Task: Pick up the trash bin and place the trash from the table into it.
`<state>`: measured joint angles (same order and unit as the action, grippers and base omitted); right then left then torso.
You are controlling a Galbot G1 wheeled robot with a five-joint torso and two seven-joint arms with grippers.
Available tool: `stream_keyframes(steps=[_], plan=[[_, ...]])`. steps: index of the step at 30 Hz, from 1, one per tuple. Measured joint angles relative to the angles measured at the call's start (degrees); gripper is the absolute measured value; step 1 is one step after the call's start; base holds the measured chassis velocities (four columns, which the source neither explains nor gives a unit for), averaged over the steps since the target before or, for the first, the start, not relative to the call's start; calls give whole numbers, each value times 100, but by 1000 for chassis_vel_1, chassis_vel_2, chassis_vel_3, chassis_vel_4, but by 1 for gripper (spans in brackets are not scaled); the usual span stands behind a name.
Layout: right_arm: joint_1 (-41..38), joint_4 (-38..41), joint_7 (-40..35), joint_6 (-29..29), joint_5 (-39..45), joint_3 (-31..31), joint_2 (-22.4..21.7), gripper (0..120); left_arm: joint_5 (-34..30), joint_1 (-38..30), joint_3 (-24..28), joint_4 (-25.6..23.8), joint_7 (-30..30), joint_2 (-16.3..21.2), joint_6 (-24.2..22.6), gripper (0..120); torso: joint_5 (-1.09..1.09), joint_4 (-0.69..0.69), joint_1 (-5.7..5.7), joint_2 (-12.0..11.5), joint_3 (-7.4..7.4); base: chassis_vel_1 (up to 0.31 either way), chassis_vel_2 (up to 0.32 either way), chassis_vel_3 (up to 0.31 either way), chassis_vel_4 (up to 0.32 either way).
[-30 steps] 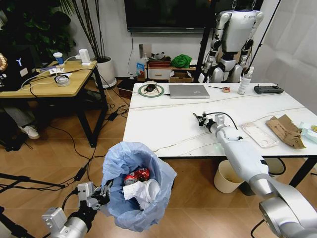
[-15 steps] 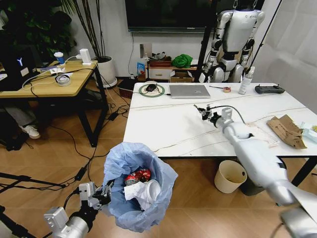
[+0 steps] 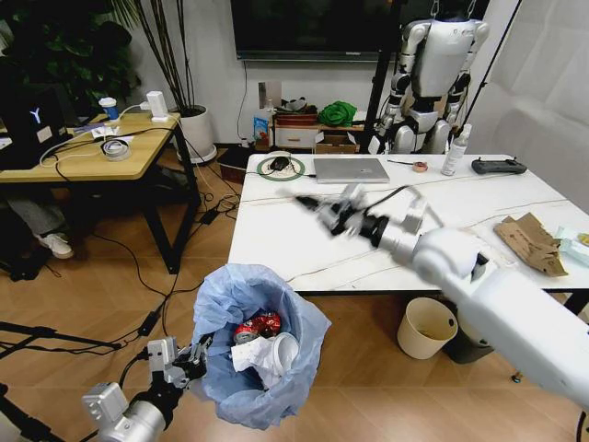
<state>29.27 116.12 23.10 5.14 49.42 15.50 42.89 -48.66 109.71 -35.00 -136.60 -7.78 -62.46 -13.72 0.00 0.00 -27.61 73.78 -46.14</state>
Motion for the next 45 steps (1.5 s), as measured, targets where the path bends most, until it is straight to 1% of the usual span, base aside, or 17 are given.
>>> stream_keyframes(steps=[1,2,7,15,20,22,26,28,29,33,34,35,38,39,42,43,45], plan=[[-3,219,3,-12,-44,249,-89,0,-3,-3,-5,-5,-3,-9,-3,0,-3,1,0,0,0,0,0,0,0],[-3,219,3,-12,-44,249,-89,0,-3,-3,-5,-5,-3,-9,-3,0,-3,1,0,0,0,0,0,0,0],[115,501,122,-122,-373,797,-426,0,-4,7,-34,-39,-7,-43,-7,0,0,-2,0,0,0,0,0,0,0],[188,469,152,-203,-747,920,-441,0,31,6,-21,-43,-6,-108,-9,0,0,-1,-1,0,-1,0,0,0,0],[198,321,157,-303,-918,877,-424,20,45,10,-24,-47,-5,-118,-12,0,0,-1,-1,0,-1,0,0,0,0],[198,290,154,-322,-926,859,-411,23,49,7,-24,-47,-6,-119,-13,0,0,-1,-1,0,-1,0,0,0,0],[207,204,57,-379,-934,724,-361,42,69,-6,-17,-34,-6,-125,-15,0,0,-1,-1,0,-1,0,0,0,0],[249,158,-51,-388,-930,561,-326,49,83,-15,-9,-23,-6,-125,-15,0,0,-1,-1,0,-1,0,0,0,0],[249,158,-51,-388,-930,561,-326,49,83,-15,-9,-23,-6,-125,-15,0,0,-1,-1,0,-1,0,0,0,0],[384,-108,-701,-352,-771,-102,-163,67,108,-33,8,-20,-5,-100,-15,0,0,-1,-1,0,-1,0,0,0,0],[426,-234,-895,-377,-695,-284,-127,70,113,-45,11,-15,-3,-83,-15,0,0,0,-1,0,-1,0,0,0,0],[426,-234,-895,-377,-695,-284,-127,70,113,-45,11,-15,-3,-83,-15,0,0,0,-1,0,-1,0,0,0,0],[602,-642,-1397,-637,-579,-864,-83,83,142,-83,22,8,11,-51,-11,0,-1,0,-2,0,-2,0,0,0,0],[781,-799,-1588,-651,-551,-1244,-43,89,183,-111,31,41,28,-44,-4,0,0,0,-2,0,-2,0,0,0,0],[1523,-1008,-1957,-574,-261,-2340,15,98,240,-183,82,144,64,-25,17,0,-1,-1,-2,0,-2,0,0,0,0],[1523,-1008,-1957,-574,-261,-2340,15,98,240,-183,82,144,64,-25,17,0,-1,-1,-2,0,-2,0,0,0,0],[2035,-1169,-1981,-766,-209,-2828,143,99,328,-169,105,172,128,-46,45,0,1,-9,-2,0,-2,0,0,0,0]])
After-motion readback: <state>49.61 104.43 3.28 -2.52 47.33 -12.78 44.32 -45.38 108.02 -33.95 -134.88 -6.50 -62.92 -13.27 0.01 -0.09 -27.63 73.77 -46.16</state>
